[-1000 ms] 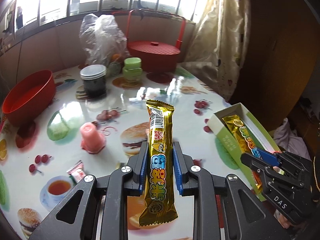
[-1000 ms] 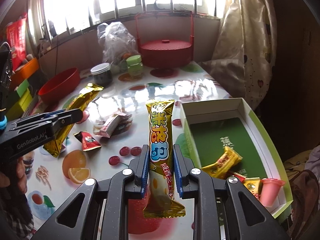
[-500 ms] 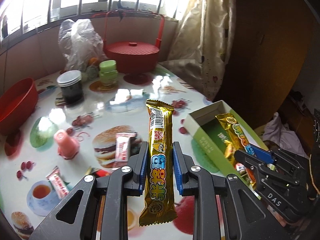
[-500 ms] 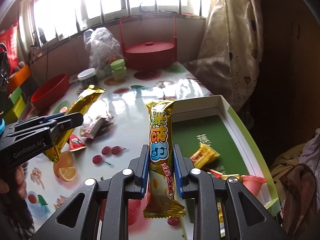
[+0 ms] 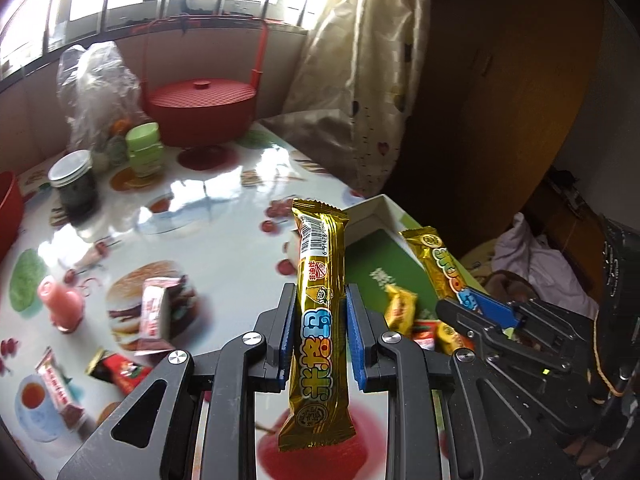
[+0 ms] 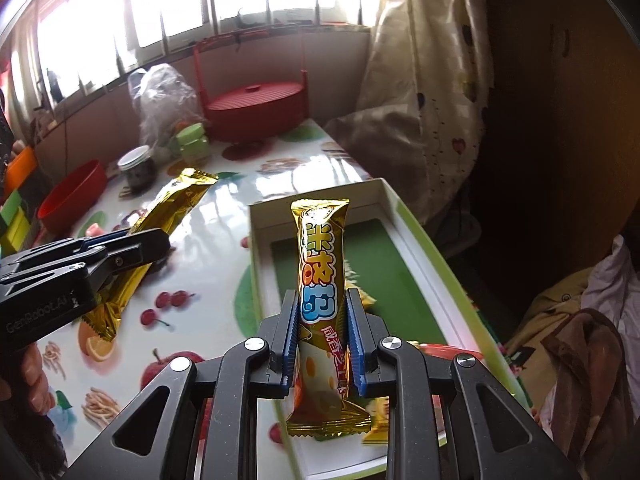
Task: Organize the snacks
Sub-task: 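Lift and carry both gold bars over the green box with both grippers, then lower the gold bars into the box and open both grippers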
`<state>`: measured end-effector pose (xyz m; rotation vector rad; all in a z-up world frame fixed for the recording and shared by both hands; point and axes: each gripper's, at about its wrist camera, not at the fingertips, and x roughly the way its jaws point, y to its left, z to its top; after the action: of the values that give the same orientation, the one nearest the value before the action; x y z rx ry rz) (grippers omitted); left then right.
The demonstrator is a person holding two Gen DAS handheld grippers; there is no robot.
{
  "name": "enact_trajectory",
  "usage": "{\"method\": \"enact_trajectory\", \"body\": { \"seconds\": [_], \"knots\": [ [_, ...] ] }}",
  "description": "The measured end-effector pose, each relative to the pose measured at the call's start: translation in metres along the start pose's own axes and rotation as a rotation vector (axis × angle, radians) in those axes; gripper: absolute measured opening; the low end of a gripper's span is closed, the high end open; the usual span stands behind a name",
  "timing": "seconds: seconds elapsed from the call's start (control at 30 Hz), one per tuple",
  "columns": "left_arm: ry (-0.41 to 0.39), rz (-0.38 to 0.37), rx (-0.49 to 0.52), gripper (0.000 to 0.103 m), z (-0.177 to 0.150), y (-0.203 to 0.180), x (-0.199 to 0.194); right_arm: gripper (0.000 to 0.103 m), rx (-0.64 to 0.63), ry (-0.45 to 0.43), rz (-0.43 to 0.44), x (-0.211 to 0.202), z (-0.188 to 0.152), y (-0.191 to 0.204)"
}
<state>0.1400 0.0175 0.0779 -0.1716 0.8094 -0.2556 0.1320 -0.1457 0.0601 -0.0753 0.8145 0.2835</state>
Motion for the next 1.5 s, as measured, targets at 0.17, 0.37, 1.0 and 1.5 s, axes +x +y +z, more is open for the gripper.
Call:
{"method": "enact_trajectory", "body": {
  "seconds": [0.17, 0.37, 1.0, 1.5],
  "knots": [
    [0.015, -0.033, -0.004, 0.024, 0.003, -0.012, 0.011, 0.021, 0.022, 0.007, -0.022, 0.002, -0.001, -0.015],
    [0.040, -0.053, 0.008, 0.024, 0.004, -0.026, 0.025, 0.021, 0.048, 0.026, -0.040, 0.010, -0.002, -0.031],
    [0.128, -0.086, 0.022, 0.024, -0.007, -0.052, 0.066, 0.021, 0.070, 0.076, -0.052, 0.029, -0.007, -0.057],
    [0.162, -0.078, 0.039, 0.024, -0.012, -0.062, 0.079, 0.022, 0.064, 0.086, -0.051, 0.036, -0.009, -0.060]
  ]
}}
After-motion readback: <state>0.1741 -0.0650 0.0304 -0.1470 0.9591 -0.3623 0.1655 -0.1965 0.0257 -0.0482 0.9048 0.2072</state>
